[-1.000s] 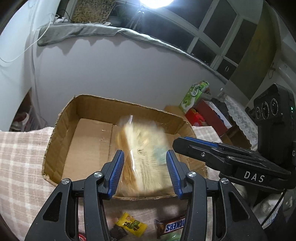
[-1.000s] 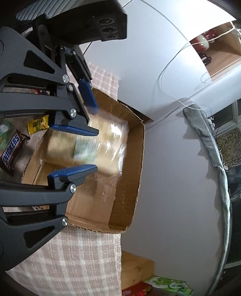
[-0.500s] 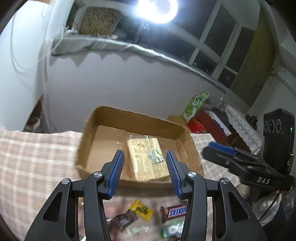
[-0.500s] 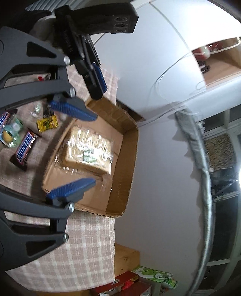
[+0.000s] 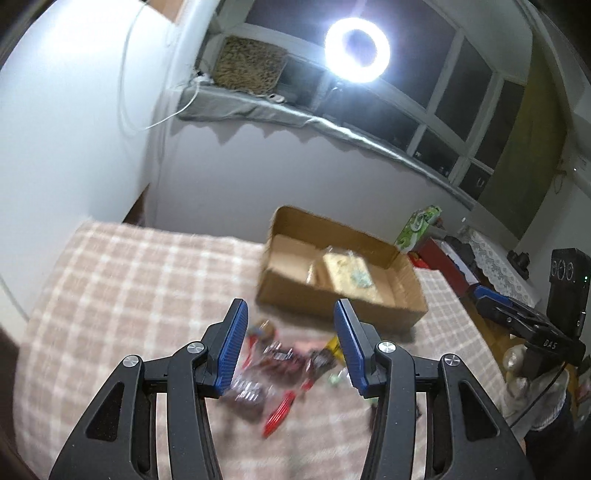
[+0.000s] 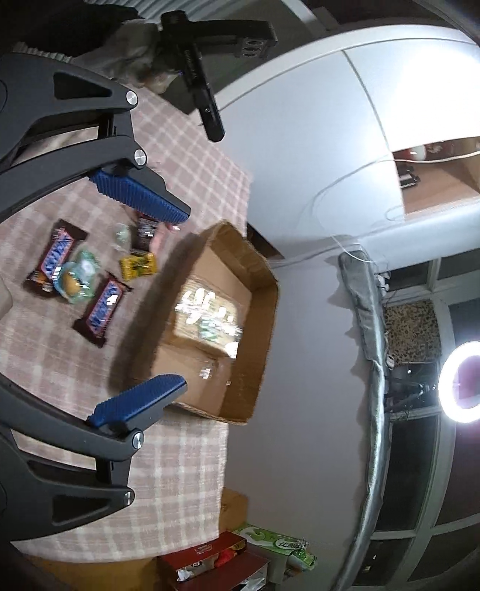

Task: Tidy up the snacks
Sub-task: 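Move the left tool back to the bag of dark candies and grasp it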

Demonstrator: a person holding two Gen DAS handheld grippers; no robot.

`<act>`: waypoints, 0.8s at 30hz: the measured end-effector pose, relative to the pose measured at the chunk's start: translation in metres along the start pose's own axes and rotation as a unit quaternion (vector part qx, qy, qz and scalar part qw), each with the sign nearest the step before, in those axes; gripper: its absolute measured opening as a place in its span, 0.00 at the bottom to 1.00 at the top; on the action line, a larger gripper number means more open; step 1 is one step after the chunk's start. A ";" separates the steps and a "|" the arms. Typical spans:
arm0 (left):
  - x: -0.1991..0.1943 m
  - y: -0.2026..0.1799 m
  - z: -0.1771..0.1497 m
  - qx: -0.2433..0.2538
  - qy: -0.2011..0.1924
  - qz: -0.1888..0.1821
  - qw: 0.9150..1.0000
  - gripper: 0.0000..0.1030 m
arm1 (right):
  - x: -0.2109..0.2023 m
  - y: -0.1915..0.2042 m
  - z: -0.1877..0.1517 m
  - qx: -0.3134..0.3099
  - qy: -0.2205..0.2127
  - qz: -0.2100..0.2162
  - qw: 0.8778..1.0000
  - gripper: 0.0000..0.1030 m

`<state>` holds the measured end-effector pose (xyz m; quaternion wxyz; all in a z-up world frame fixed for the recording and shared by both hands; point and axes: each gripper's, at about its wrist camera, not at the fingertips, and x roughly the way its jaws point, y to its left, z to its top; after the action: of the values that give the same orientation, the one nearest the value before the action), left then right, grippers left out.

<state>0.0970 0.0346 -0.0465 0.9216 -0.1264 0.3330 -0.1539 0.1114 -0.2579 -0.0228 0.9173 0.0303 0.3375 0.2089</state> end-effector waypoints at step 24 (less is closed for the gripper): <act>0.031 0.023 -0.090 -0.065 0.111 -0.008 0.992 0.48 | 0.055 0.041 -0.093 -0.077 0.179 0.105 0.975 0.45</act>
<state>0.0659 0.0322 -0.1392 0.8674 -0.1710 0.4417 -0.1524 0.0752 -0.2066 -0.1200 0.8144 -0.0435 0.4744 0.3313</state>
